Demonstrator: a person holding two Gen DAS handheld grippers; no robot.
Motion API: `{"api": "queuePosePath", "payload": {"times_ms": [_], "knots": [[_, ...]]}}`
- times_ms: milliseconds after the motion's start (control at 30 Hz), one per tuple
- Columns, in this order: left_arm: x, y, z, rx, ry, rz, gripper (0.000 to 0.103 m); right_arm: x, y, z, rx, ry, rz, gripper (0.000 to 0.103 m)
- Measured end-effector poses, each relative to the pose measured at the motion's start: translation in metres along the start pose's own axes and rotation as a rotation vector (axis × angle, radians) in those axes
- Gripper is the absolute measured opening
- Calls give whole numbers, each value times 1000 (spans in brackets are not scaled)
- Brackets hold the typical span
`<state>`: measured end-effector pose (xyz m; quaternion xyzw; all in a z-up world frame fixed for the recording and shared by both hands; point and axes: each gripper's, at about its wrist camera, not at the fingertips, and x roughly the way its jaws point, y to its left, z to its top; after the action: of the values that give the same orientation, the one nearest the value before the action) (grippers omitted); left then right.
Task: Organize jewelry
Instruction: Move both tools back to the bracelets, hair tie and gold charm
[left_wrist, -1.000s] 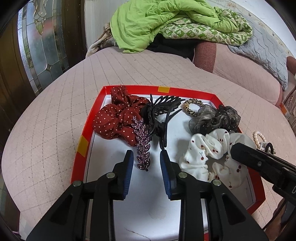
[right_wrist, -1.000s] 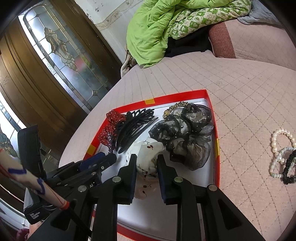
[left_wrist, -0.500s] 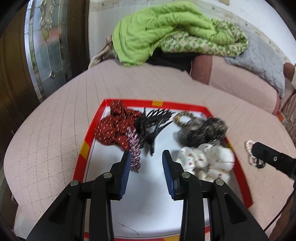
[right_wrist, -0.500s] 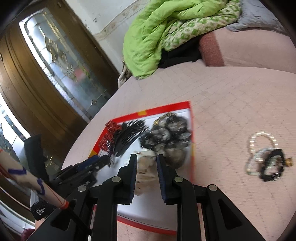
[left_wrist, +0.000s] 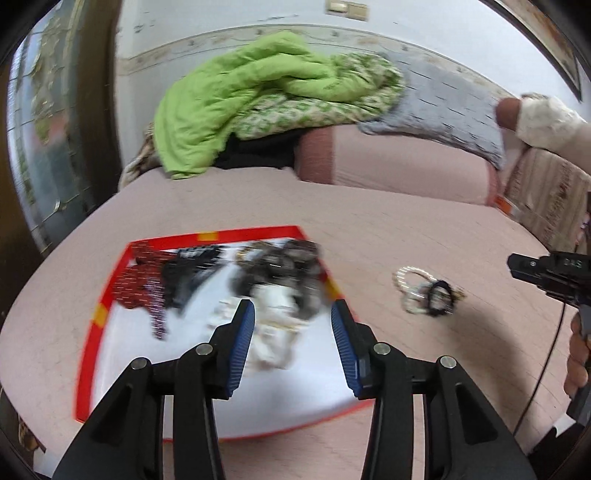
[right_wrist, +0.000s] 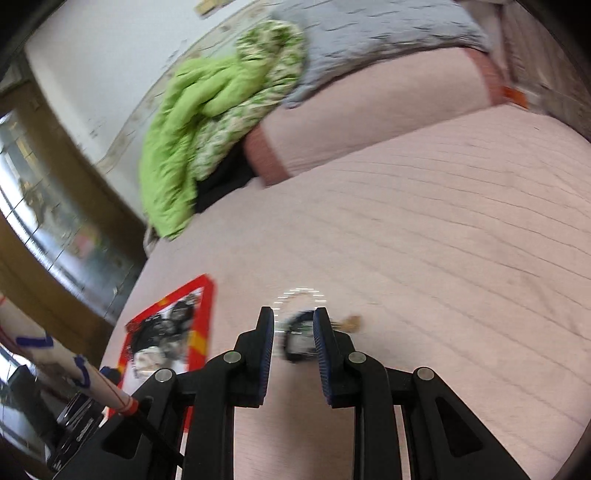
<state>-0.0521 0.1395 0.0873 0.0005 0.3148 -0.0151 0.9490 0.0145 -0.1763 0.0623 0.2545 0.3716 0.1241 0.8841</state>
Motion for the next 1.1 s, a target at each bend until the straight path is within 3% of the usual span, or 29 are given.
{"api": "queuePosePath", "payload": {"times_ms": [267, 433, 600, 833, 1000, 1100], "knots": [[19, -75, 0, 101, 85, -200, 42, -21, -37, 0, 37, 3, -29, 24], [58, -105, 2, 67, 212, -330, 42, -32, -48, 4, 78, -1, 7, 24], [94, -126, 6, 75, 282, -331, 35, -38, -49, 6, 84, -10, 44, 24], [125, -140, 17, 78, 290, -274, 30, -37, -40, 8, 54, 2, 85, 24], [151, -147, 13, 92, 331, -244, 12, -37, -42, 9, 57, 4, 89, 24], [153, -147, 8, 92, 308, -237, 9, -33, -44, 10, 61, 10, 76, 24]]}}
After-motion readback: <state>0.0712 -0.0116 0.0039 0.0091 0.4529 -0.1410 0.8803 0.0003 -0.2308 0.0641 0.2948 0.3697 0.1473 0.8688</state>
